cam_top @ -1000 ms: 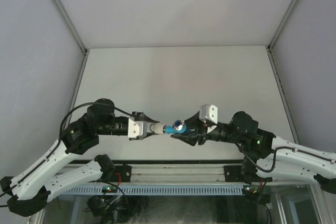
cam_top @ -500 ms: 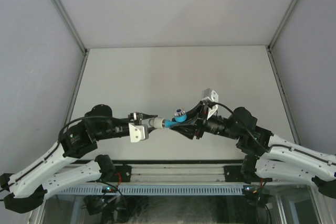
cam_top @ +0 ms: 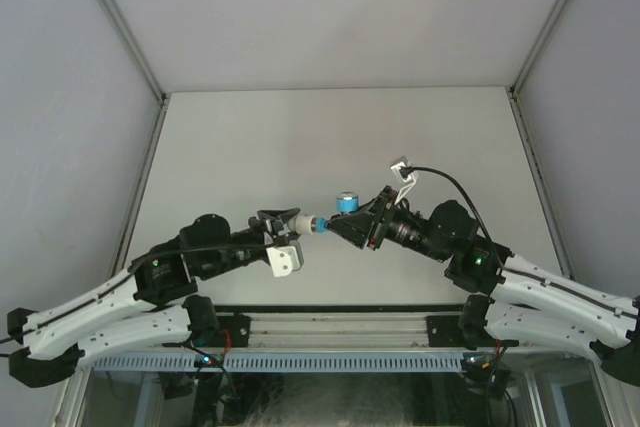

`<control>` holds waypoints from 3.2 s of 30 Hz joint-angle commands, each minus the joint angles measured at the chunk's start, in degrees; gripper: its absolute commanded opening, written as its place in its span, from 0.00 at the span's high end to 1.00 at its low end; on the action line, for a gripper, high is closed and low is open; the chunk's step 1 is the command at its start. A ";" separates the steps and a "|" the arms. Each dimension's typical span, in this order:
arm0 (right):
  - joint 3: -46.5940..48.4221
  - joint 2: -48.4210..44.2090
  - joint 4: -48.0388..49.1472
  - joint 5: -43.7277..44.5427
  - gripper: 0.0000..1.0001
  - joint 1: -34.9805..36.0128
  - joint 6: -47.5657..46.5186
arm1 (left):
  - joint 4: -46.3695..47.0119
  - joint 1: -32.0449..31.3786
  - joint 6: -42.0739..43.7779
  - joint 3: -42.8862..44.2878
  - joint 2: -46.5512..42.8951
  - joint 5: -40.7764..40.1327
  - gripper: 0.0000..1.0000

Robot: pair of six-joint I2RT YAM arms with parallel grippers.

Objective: Install the water faucets

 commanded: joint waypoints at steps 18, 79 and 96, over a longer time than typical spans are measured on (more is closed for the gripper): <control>-3.18 1.35 0.91 9.06 0.84 -2.36 30.54 | 14.14 -8.22 6.09 -5.70 0.30 -21.27 1.00; 0.55 -8.06 -18.56 -18.45 0.63 4.90 -93.32 | -14.40 8.40 -6.12 9.59 5.85 18.05 1.00; 0.80 -4.64 -11.73 -24.84 1.00 4.79 -75.60 | -7.46 8.32 -2.47 3.48 1.37 12.41 1.00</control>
